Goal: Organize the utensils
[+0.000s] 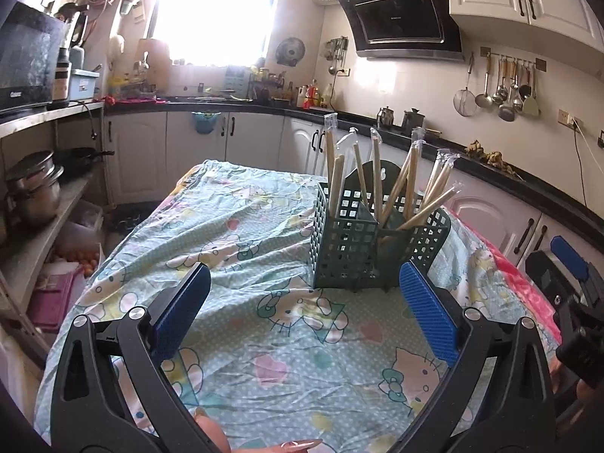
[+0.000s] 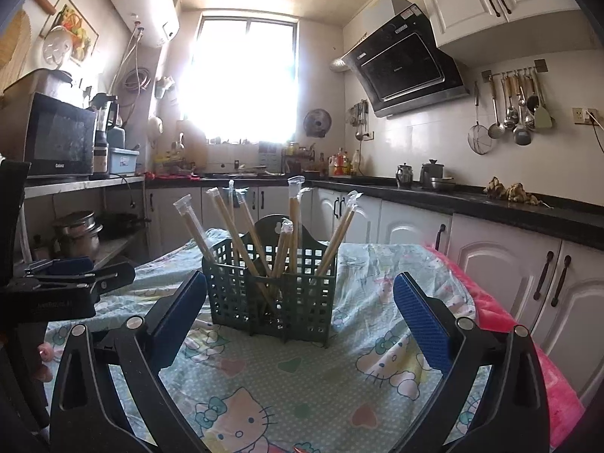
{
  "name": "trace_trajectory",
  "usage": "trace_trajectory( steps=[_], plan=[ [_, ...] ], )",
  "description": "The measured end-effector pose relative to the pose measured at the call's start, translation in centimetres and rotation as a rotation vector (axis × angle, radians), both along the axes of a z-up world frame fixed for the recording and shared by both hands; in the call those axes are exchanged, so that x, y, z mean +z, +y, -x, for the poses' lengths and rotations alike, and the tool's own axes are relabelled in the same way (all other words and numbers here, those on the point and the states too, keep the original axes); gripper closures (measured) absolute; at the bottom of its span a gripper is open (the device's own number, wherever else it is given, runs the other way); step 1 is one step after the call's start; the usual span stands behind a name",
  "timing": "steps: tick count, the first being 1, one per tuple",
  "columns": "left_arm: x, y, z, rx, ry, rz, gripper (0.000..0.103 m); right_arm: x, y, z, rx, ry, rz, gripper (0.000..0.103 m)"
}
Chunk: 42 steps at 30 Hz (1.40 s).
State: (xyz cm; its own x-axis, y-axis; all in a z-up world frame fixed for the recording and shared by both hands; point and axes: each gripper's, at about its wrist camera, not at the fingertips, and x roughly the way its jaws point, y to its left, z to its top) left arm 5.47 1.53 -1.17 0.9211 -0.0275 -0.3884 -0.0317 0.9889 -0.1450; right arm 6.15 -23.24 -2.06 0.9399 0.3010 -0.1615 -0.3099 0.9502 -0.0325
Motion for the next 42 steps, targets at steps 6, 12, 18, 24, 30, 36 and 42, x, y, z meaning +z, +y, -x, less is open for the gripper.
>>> trace_trajectory(
  steps=[6,12,18,24,30,36,42],
  plan=[
    [0.05,0.05,0.14,-0.006,-0.003,0.009,0.011,-0.24,0.23,-0.08,0.004,0.019,0.000,0.007],
    [0.10,-0.10,0.38,-0.011,-0.008,0.008,0.011,-0.26,0.48,0.18,0.011,0.018,0.006,0.007],
    [0.13,-0.16,0.38,-0.008,-0.010,0.005,0.011,-0.23,0.49,0.16,0.009,0.026,0.005,0.006],
    [0.33,-0.16,0.47,-0.008,-0.013,0.008,0.011,-0.25,0.36,0.09,0.004,0.027,0.001,0.006],
    [0.41,-0.19,0.46,-0.006,-0.013,0.006,0.011,-0.27,0.30,0.04,0.004,0.028,0.000,0.006],
    [0.51,-0.17,0.32,-0.004,-0.017,0.009,0.011,-0.29,0.31,0.09,0.001,0.028,-0.002,0.006],
    [0.46,-0.16,0.39,-0.001,-0.014,0.008,0.011,-0.32,0.33,0.02,0.000,0.028,-0.001,0.006]
  ],
)
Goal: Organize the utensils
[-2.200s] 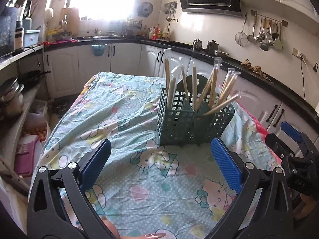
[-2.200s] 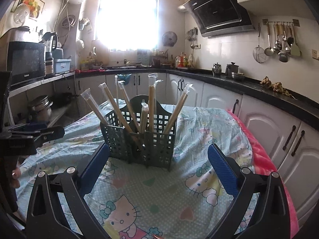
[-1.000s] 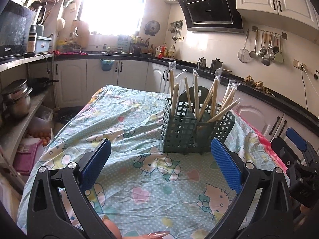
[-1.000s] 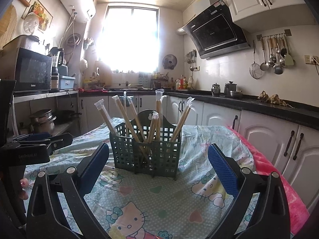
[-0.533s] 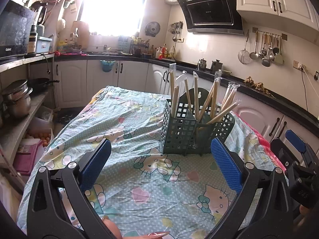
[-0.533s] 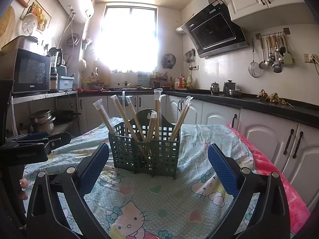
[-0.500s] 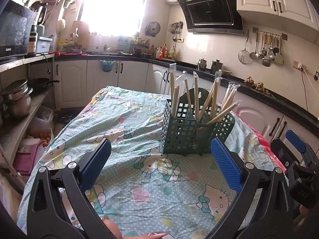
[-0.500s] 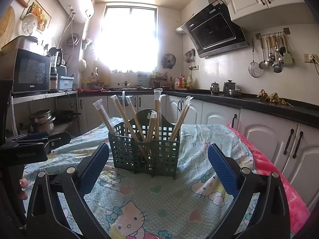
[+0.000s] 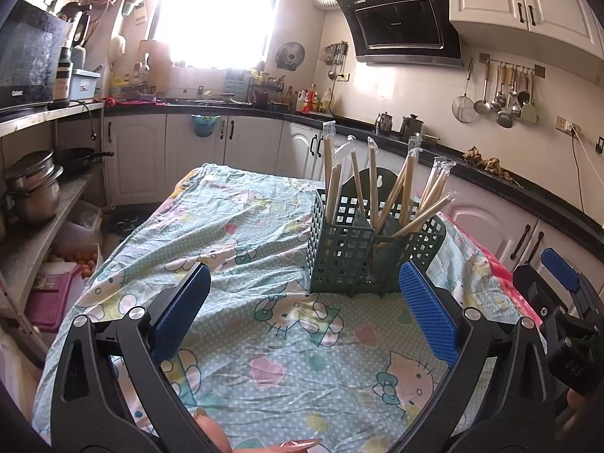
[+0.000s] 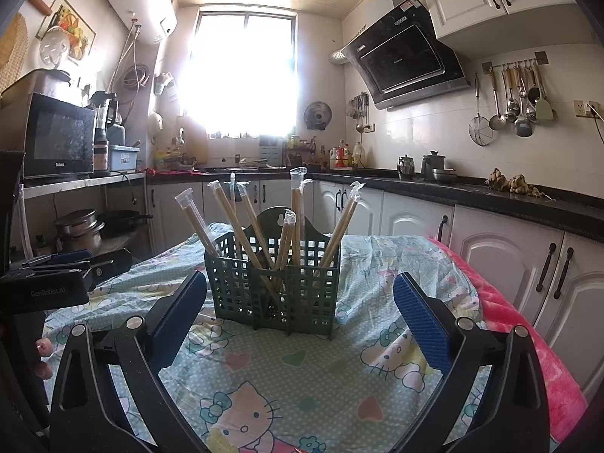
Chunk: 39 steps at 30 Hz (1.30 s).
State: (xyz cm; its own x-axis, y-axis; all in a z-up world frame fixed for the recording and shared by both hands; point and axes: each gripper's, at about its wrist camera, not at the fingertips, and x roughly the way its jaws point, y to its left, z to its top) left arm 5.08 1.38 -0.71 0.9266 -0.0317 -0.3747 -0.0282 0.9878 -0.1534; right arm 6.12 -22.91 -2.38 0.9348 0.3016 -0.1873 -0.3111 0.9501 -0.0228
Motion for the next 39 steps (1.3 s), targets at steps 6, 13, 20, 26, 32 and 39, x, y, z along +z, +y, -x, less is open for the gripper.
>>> trace_trajectory(
  steps=[6,13,20,26,32,39],
  plan=[
    [0.1,0.0,0.0,0.004,-0.003,-0.003,0.011,-0.1,0.0,0.0,-0.002,0.000,0.001,0.006],
    [0.0,0.0,0.0,0.009,0.000,-0.002,0.011,-0.1,0.1,0.0,0.000,0.002,0.002,0.006],
    [-0.1,0.1,0.0,0.008,-0.003,-0.004,0.011,-0.1,0.3,0.1,0.002,0.002,0.004,0.006],
    [-0.4,0.2,0.0,0.003,0.002,0.008,0.011,-0.1,0.5,0.2,0.003,-0.002,0.005,0.006],
    [-0.7,-0.1,-0.4,0.056,0.040,-0.027,0.011,0.0,0.4,0.3,-0.004,-0.005,0.004,0.006],
    [-1.1,3.1,-3.2,0.101,0.171,0.004,0.011,0.6,-1.1,-0.6,-0.052,0.021,-0.034,0.007]
  ],
)
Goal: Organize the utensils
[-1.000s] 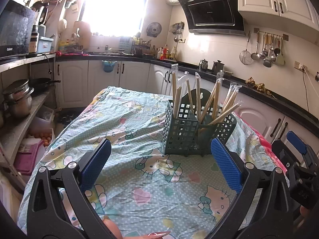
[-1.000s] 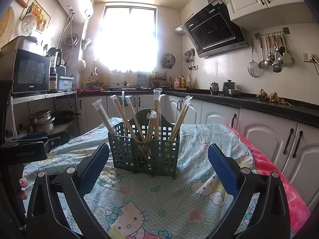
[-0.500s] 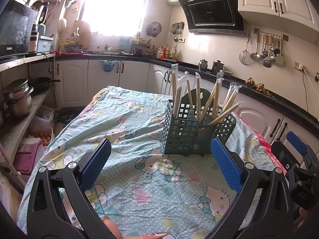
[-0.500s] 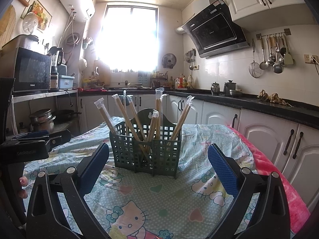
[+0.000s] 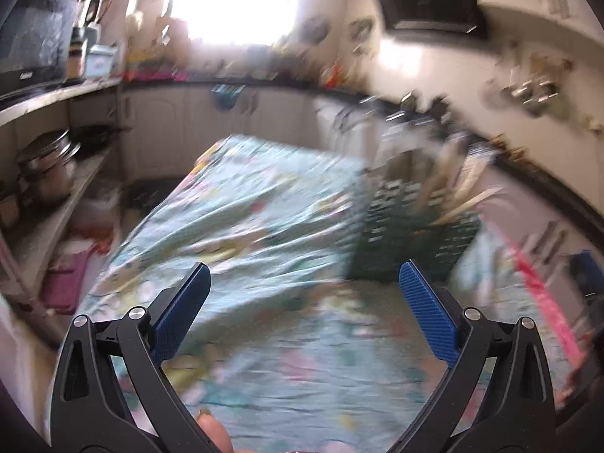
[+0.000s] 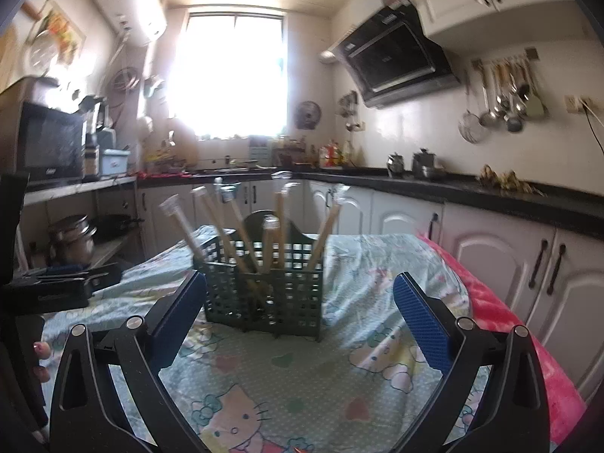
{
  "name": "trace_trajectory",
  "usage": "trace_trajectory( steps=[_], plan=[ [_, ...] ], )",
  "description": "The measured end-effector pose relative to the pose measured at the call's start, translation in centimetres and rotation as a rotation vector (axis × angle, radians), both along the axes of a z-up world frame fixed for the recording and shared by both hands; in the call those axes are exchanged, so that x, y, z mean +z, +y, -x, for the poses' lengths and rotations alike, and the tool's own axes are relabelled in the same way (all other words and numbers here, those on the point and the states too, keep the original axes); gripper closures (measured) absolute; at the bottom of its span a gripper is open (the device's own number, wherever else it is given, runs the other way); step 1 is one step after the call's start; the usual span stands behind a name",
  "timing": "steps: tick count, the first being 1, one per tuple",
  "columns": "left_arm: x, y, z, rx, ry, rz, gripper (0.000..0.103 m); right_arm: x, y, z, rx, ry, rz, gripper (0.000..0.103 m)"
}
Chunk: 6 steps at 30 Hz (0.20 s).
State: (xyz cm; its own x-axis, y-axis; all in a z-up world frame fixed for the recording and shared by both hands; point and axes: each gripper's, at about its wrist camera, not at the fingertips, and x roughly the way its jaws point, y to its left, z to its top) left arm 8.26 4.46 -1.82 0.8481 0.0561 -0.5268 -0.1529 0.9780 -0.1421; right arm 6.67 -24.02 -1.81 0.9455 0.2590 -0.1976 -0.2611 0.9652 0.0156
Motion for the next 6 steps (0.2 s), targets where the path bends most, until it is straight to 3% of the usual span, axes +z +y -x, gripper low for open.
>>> trace_trajectory(
  steps=[4,6],
  plan=[
    [-2.3,5.2,-5.6,0.103,0.201,0.013,0.011,0.0,-4.0,-4.0,-0.118,0.118,-0.068,0.006],
    [-3.9,7.2,-8.2,0.156,0.240,0.026,0.011,-1.2,-6.5,-8.7,-0.226,0.299,-0.028,0.006]
  ],
)
